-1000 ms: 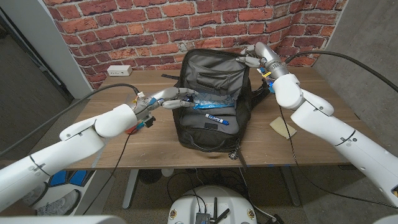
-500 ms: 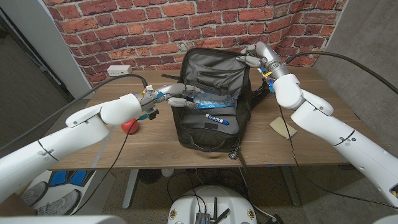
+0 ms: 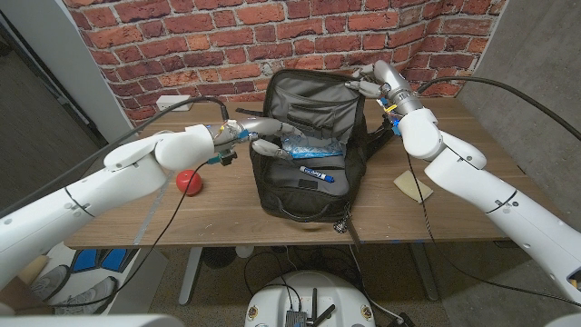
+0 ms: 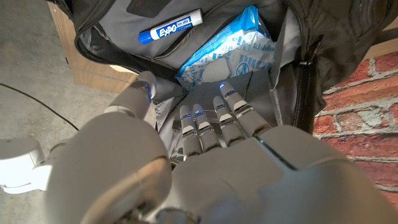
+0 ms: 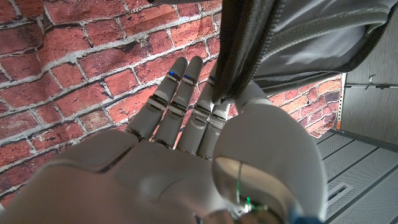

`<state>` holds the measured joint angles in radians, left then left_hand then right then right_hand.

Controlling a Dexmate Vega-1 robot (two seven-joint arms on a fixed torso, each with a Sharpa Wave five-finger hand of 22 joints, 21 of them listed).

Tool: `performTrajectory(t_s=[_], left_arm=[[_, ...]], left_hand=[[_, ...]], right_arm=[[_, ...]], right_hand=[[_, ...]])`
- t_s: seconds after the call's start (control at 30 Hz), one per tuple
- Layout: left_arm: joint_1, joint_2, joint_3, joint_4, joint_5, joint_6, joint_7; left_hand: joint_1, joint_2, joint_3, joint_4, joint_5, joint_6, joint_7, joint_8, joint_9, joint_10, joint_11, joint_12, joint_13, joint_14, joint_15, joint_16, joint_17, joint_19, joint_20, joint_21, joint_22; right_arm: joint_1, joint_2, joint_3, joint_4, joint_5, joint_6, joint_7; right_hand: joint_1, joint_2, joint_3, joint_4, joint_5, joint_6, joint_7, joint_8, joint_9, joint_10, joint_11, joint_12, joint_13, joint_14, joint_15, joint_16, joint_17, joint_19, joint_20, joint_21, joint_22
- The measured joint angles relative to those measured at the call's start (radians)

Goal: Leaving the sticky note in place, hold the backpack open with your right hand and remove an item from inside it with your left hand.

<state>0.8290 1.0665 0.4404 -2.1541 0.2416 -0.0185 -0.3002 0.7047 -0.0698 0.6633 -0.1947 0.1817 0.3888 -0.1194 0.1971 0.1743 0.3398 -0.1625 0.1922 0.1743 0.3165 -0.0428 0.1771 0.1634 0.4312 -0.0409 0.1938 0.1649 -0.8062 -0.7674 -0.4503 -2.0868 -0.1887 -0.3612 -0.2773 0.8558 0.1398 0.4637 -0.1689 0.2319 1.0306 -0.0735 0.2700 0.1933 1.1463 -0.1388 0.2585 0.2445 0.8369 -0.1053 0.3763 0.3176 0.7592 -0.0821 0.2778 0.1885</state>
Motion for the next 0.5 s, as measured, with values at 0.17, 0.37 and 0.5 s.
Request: performTrajectory(t_s=[0.17, 0.37, 0.5], left_arm=[[-0.042, -0.012, 0.028, -0.009, 0.042, 0.006, -0.043], [-0.085, -0.029, 0.060, -0.018, 0.103, 0.023, -0.105], [-0.116, -0.044, 0.084, -0.021, 0.141, 0.032, -0.143]], left_hand=[[0.024, -0.003, -0.003, -0.003, 0.000, -0.005, -0.005, 0.000, 0.005, 0.000, 0.000, -0.004, 0.000, 0.000, 0.000, 0.000, 0.000, 0.000, 0.000, -0.008, 0.000], [0.053, -0.007, -0.013, 0.002, 0.000, -0.014, -0.007, 0.000, 0.005, -0.010, 0.002, -0.008, 0.000, 0.000, 0.000, -0.001, 0.000, 0.000, 0.000, -0.008, 0.000], [0.070, -0.010, -0.016, 0.006, 0.000, -0.023, -0.006, 0.000, 0.005, -0.014, 0.005, -0.008, 0.000, -0.010, 0.002, -0.005, 0.000, -0.004, -0.004, -0.008, 0.000]], right_arm=[[0.000, 0.002, 0.001, 0.003, 0.003, 0.008, -0.001], [0.002, 0.004, 0.002, 0.010, 0.006, 0.018, -0.003], [0.003, 0.004, 0.003, 0.014, 0.009, 0.024, -0.003]], right_hand=[[0.000, 0.000, -0.001, -0.001, 0.000, 0.000, 0.000, 0.000, 0.000, 0.000, 0.000, 0.000, 0.000, 0.000, 0.000, 0.000, 0.001, 0.000, 0.000, 0.007, 0.000], [0.000, 0.000, -0.001, -0.001, 0.000, 0.000, 0.000, -0.004, -0.001, 0.000, 0.000, 0.000, 0.000, 0.002, 0.002, 0.000, 0.001, 0.000, 0.000, 0.007, 0.000], [0.000, 0.000, -0.001, -0.001, -0.001, 0.002, -0.002, -0.005, -0.001, 0.000, 0.000, 0.000, 0.000, 0.002, 0.002, 0.000, 0.001, 0.000, 0.000, 0.007, 0.000]])
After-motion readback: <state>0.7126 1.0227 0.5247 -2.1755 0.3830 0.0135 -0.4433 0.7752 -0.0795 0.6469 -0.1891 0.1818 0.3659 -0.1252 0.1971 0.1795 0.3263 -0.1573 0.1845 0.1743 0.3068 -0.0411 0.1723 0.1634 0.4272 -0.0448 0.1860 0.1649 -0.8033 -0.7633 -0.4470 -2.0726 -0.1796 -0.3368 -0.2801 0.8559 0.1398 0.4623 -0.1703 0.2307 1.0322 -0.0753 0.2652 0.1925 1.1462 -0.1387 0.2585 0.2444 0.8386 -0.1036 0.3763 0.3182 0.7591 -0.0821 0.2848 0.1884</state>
